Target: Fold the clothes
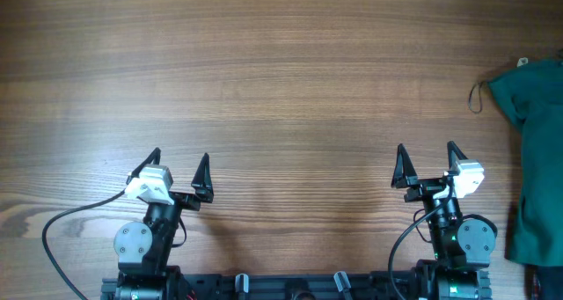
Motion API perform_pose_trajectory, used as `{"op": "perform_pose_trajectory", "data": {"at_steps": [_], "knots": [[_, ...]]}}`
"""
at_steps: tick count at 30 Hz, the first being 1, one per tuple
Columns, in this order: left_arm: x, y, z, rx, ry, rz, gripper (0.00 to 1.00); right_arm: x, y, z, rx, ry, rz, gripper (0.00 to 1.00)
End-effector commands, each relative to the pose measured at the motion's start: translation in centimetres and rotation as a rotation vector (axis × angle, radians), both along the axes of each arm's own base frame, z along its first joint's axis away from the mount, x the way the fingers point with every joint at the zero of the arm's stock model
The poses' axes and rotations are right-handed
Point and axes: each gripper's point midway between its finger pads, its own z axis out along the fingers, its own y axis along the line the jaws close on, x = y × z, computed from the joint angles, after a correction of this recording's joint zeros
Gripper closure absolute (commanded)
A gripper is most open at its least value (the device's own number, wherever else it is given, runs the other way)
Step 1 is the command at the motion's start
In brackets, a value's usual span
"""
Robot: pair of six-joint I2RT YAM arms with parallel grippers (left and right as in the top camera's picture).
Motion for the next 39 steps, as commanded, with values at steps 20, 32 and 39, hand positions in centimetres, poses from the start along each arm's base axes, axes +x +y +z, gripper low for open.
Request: {"op": "perform_pose_trajectory", "data": {"at_steps": [20, 32, 39], "knots": [[0.1, 0.4, -0.3, -0.008, 0.005, 0.023, 0.00, 2.2, 0.2, 16.9, 0.016, -0.075, 0.021, 0.00], [0.1, 0.4, -0.3, -0.008, 0.005, 0.023, 0.00, 15.1, -15.3, 22.8, -0.052, 0.489, -0.202, 0.00], [0.1, 0.4, -0.3, -0.008, 0.005, 0.023, 0.00, 12.1, -26.8, 23.6, -0.076, 0.487, -0.689, 0.00]]}}
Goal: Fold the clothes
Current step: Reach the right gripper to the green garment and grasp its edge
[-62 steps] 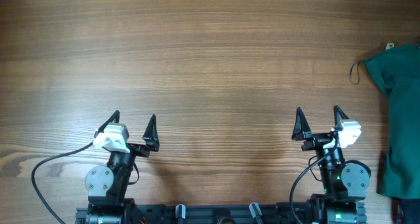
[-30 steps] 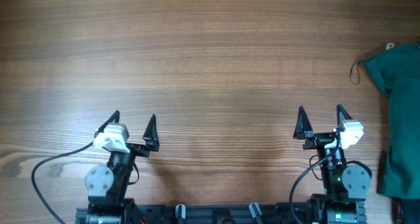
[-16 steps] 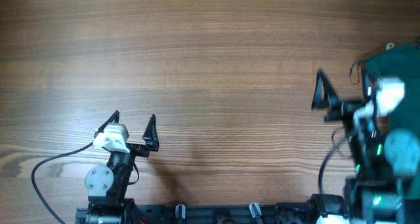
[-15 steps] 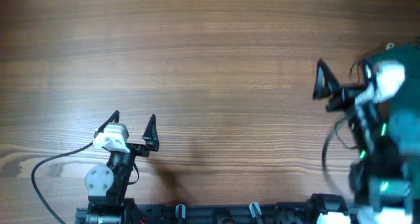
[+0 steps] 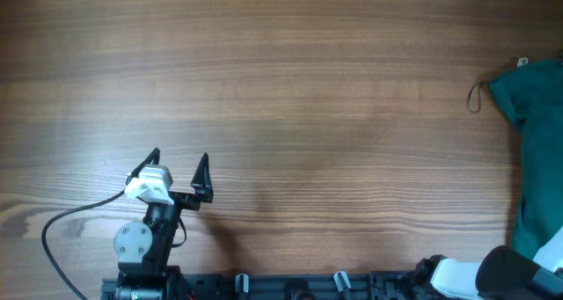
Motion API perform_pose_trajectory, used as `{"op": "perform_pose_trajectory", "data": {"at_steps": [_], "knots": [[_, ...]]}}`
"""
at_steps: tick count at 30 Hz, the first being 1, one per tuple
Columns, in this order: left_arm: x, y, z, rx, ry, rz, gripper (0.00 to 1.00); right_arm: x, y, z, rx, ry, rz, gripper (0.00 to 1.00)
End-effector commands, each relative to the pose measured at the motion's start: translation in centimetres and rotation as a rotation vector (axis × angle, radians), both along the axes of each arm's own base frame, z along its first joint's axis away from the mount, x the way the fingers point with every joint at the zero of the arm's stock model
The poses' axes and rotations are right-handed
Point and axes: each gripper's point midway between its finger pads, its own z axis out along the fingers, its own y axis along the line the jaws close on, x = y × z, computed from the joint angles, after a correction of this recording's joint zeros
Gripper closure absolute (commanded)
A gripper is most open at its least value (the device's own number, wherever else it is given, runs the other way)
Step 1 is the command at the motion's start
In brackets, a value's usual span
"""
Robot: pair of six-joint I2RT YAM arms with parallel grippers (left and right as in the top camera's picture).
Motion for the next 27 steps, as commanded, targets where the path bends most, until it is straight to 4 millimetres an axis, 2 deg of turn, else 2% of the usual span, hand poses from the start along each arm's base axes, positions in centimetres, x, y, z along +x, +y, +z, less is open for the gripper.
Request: {"op": "perform_pose_trajectory", "data": {"at_steps": [1, 2, 5, 6, 7, 11, 13, 15, 20, 27], "knots": [[0.0, 0.3, -0.2, -0.009, 0.002, 0.016, 0.00, -2.3, -6.5, -0.4, -0.028, 0.014, -0.274, 0.00], [0.0, 0.3, -0.2, -0.009, 0.002, 0.016, 0.00, -2.6, -7.5, -1.0, -0.015, 0.020, -0.298, 0.00], [0.0, 0.3, -0.2, -0.009, 0.002, 0.016, 0.00, -3.5, -11.7, -4.7, 0.031, 0.094, -0.377, 0.00], [0.0, 0.3, -0.2, -0.009, 0.002, 0.016, 0.00, -4.0, -13.2, -6.5, 0.055, 0.131, -0.407, 0.00], [0.0, 0.3, -0.2, -0.009, 0.002, 0.016, 0.00, -5.1, -15.7, -10.0, 0.101, 0.205, -0.457, 0.00], [0.0, 0.3, -0.2, -0.009, 0.002, 0.016, 0.00, -6.6, -19.4, -16.7, 0.174, 0.340, -0.512, 0.00], [0.0, 0.3, -0.2, -0.009, 0.002, 0.016, 0.00, -7.7, -20.9, -19.3, 0.193, 0.394, -0.555, 0.00], [0.0, 0.3, -0.2, -0.009, 0.002, 0.016, 0.00, -8.3, -21.7, -21.0, 0.223, 0.415, -0.573, 0.00], [0.0, 0.3, -0.2, -0.009, 0.002, 0.016, 0.00, -8.9, -22.4, -25.6, 0.296, 0.476, -0.565, 0.00], [0.0, 0.3, -0.2, -0.009, 0.002, 0.016, 0.00, -10.1, -24.3, -30.2, 0.331, 0.528, -0.576, 0.00]]}}
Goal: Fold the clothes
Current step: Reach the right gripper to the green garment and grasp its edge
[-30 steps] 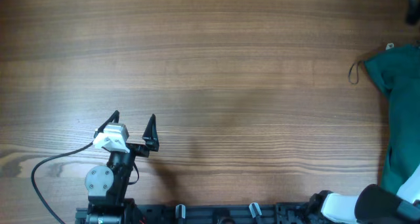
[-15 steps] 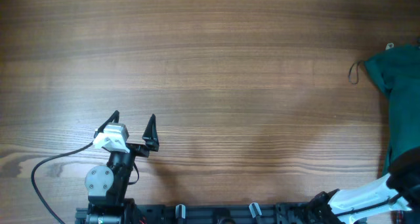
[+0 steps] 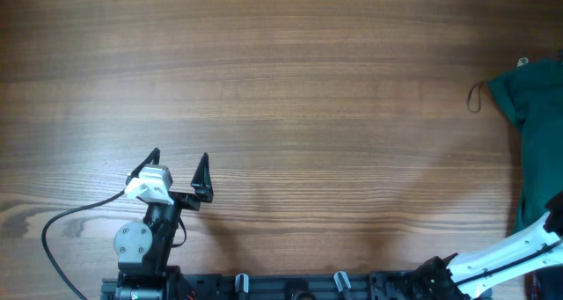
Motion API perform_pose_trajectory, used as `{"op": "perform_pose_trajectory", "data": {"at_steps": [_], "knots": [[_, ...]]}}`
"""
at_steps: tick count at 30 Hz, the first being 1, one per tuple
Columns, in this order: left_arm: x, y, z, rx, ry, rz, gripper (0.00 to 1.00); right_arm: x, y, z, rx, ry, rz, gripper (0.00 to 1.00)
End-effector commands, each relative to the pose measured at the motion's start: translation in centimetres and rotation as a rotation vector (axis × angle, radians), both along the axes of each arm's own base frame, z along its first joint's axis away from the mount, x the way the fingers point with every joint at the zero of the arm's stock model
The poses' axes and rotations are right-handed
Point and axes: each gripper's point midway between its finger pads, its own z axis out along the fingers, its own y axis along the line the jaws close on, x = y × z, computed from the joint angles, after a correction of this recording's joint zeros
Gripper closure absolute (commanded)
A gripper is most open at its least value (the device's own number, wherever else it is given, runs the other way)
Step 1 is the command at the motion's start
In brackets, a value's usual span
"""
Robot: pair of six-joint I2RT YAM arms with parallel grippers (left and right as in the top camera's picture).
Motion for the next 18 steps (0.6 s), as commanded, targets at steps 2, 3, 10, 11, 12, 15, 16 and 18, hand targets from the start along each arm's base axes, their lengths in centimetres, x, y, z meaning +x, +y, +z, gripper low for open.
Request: {"op": "perform_pose_trajectory", "data": {"at_steps": [2, 3, 10, 11, 12, 15, 16, 18], "knots": [[0.0, 0.3, -0.2, -0.009, 0.002, 0.016, 0.00, -0.8, -0.8, -3.5, 0.057, 0.008, 0.025, 0.00], [0.0, 0.3, -0.2, -0.009, 0.002, 0.016, 0.00, -0.7, -0.8, -4.0, 0.069, 0.007, 0.029, 0.00], [0.0, 0.3, -0.2, -0.009, 0.002, 0.016, 0.00, -0.3, -0.8, -6.0, 0.099, 0.007, 0.067, 0.15], [0.0, 0.3, -0.2, -0.009, 0.002, 0.016, 0.00, -0.3, -1.0, -5.9, 0.094, 0.004, 0.065, 0.23], [0.0, 0.3, -0.2, -0.009, 0.002, 0.016, 0.00, -0.3, -1.0, -5.9, 0.092, 0.002, 0.065, 0.33], [0.0, 0.3, -0.2, -0.009, 0.002, 0.016, 0.00, 0.5, -0.6, -5.8, 0.109, -0.033, 0.088, 0.92], [0.0, 0.3, -0.2, -0.009, 0.002, 0.016, 0.00, 0.7, -0.5, -5.8, 0.117, -0.046, 0.095, 0.96], [0.0, 0.3, -0.2, -0.009, 0.002, 0.016, 0.00, 0.7, -0.3, -5.5, 0.120, -0.049, 0.093, 0.96]]}}
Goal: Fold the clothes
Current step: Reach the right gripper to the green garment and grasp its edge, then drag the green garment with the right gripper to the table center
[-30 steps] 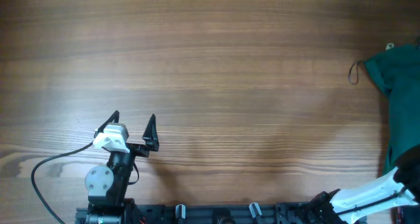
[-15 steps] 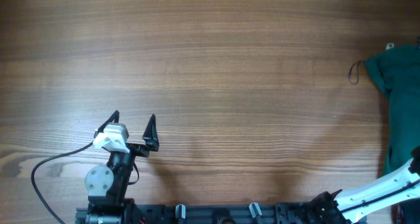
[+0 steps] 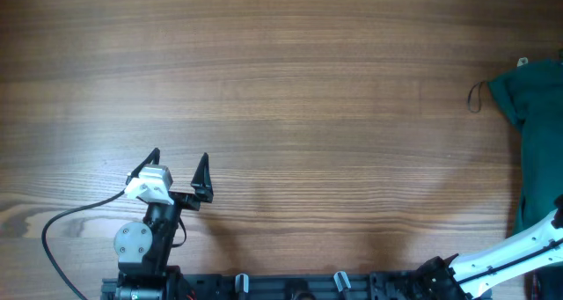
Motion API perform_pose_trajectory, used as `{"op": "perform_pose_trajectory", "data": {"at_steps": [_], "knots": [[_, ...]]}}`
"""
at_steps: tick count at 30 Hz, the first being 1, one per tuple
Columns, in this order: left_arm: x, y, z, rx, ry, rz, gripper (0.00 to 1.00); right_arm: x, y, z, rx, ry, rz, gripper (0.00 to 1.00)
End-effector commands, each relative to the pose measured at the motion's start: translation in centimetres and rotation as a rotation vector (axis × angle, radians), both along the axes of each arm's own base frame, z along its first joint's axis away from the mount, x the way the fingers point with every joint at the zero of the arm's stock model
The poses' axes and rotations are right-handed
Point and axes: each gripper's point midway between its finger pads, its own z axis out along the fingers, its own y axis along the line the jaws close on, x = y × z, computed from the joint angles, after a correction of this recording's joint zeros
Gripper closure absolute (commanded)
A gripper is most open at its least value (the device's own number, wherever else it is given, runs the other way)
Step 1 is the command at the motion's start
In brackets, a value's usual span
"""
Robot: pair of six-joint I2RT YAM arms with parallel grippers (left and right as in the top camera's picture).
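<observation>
A dark green garment lies bunched along the table's right edge, partly cut off by the frame, with a thin loop of cord at its upper left. My left gripper stands open over bare wood near the front left, far from the cloth. Of the right arm only a white link shows, stretching from its base toward the lower right corner and reaching the cloth's lower end; its gripper lies outside the frame.
The wooden table fills the view. A black cable loops from the left arm's base at the front left. The arm mounts run along the front edge.
The right arm's white link has shifted slightly at the lower right corner. The left arm and the green garment are unchanged.
Both grippers first stood open at the front of the table, left and right. Then the right arm had swung down toward the lower right corner, its gripper leaving the view. It has stayed stretched toward the garment's lower end since; the left arm never moved.
</observation>
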Motion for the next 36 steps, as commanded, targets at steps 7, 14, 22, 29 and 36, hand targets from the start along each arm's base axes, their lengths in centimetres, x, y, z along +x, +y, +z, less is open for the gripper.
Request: {"op": "perform_pose_trajectory", "data": {"at_steps": [7, 14, 22, 29, 36], "knots": [[0.0, 0.3, -0.2, -0.009, 0.002, 0.016, 0.00, 4.3, 4.4, 13.1, -0.084, -0.274, 0.140, 0.96], [0.0, 0.3, -0.2, -0.009, 0.002, 0.016, 0.00, 11.1, 20.5, 22.0, -0.088, -0.368, 0.471, 0.96], [0.0, 0.3, -0.2, -0.009, 0.002, 0.016, 0.00, 18.0, 43.5, 20.4, 0.096, -0.360, 0.922, 0.95], [0.0, 0.3, -0.2, -0.009, 0.002, 0.016, 0.00, 19.3, 60.4, 15.3, 0.210, -0.301, 1.224, 0.96], [0.0, 0.3, -0.2, -0.009, 0.002, 0.016, 0.00, 16.1, 73.8, 6.4, 0.298, -0.126, 1.474, 0.96]]}}
